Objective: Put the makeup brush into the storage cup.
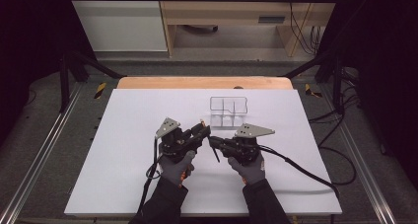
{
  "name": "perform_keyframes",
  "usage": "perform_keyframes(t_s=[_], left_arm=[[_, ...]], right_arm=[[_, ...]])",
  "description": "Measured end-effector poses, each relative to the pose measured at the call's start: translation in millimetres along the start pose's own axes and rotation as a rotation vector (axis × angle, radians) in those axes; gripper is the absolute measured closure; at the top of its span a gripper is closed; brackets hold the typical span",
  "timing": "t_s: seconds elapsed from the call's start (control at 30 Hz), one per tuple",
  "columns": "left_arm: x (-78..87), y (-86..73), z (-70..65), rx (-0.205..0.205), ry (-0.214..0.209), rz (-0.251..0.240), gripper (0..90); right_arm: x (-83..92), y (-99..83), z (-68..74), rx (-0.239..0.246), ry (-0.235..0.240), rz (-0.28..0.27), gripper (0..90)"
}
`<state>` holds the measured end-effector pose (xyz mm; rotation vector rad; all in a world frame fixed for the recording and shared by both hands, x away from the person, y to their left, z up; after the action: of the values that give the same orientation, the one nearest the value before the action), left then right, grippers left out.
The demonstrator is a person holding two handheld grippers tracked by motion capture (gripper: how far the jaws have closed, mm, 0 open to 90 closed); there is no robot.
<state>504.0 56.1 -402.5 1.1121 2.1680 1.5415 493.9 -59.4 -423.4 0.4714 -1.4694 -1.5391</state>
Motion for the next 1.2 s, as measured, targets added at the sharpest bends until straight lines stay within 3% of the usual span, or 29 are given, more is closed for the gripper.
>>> perform_keyframes(t_s=[0.53, 0.67, 0.9, 1.1, 1.2], left_arm=[[-2.1, -2.9, -4.1, 0.017, -0.009, 0.01, 78.1], [-1.4, -2.6, -6.6, 0.026, -0.029, 0.006, 81.6], [-0.7, -2.9, -6.1, 0.005, -0.008, 0.008, 82.8], [1.3, -1.5, -5.2, -0.024, 0.016, 0.001, 82.8], [0.5, -2.8, -7.8, -0.049, 0.024, 0.008, 82.8]], right_arm=[[-0.7, -0.8, -0.5, -0.002, -0.002, 0.007, 83.7], [-1.0, -0.8, 0.1, -0.004, 0.005, 0.007, 83.7], [-2.1, -1.6, 0.6, -0.006, -0.001, 0.001, 82.8], [-1.5, -2.3, -1.2, 0.009, -0.032, 0.003, 68.3], [-1.9, -2.3, -1.9, 0.013, -0.04, 0.001, 66.0]])
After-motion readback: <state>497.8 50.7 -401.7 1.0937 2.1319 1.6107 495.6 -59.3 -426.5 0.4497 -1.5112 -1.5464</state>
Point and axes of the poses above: each handheld gripper's, and its own axes: x roughly backward along the jaws, y roughly out of its top, z roughly to its left, the point moved 7 cm from there along -x, roughly forward along the jaws, and after that the axes turned 1 degree about -y, right-handed, at the moved point
